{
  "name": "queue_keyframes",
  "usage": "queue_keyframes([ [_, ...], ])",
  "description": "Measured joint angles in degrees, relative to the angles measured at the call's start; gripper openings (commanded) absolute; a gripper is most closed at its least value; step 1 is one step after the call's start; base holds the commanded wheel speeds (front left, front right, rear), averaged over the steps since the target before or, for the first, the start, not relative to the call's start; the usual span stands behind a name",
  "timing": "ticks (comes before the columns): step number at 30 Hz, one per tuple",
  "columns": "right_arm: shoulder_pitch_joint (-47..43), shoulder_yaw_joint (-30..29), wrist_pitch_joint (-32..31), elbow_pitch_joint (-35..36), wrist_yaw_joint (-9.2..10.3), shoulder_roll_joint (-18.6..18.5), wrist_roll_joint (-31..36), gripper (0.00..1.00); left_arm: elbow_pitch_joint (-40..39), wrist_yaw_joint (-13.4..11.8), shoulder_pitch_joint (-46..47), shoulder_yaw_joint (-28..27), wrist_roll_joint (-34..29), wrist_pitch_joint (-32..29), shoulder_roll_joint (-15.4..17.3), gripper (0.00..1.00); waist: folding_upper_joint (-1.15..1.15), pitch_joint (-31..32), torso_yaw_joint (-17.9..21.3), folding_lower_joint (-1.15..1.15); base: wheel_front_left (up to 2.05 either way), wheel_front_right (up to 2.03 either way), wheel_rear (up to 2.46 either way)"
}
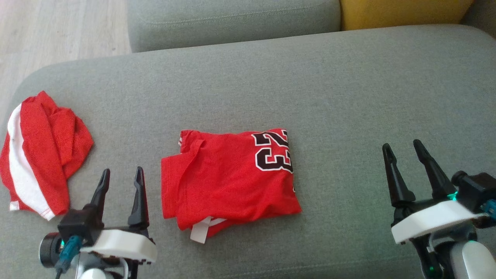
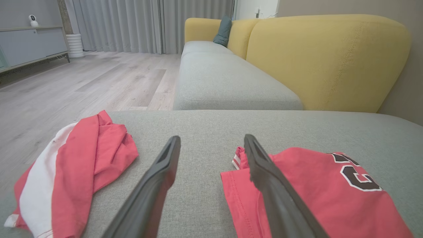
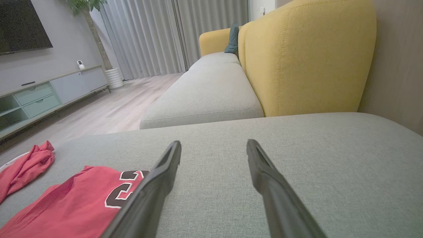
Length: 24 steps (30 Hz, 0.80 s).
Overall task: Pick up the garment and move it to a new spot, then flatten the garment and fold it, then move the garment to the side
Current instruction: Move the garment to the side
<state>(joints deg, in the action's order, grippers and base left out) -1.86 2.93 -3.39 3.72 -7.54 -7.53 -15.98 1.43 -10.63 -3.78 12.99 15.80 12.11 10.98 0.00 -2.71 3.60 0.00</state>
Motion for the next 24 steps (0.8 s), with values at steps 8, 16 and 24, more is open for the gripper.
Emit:
queue_keyframes([
  [8,-0.2,-0.5,-0.7,0.4,0.00,0.6,0.0,1.00,-0.9,-0.8,-0.6,0.5,0.0,-0.5,0.7,1.00,0.00,0.3,-0.1,0.00,0.00,0.00,0.00],
  [16,-0.2,-0.6,-0.7,0.4,0.00,1.1,0.0,1.00,-1.2,-1.5,-0.7,0.8,-0.3,-1.0,1.2,1.00,0.00,0.2,0.0,0.00,0.00,0.00,0.00],
  [24,-0.2,-0.7,-0.7,0.4,0.00,1.1,0.5,1.00,-1.5,-1.9,-0.7,1.0,-0.3,-1.0,1.3,1.00,0.00,0.0,0.2,0.00,0.00,0.00,0.00],
])
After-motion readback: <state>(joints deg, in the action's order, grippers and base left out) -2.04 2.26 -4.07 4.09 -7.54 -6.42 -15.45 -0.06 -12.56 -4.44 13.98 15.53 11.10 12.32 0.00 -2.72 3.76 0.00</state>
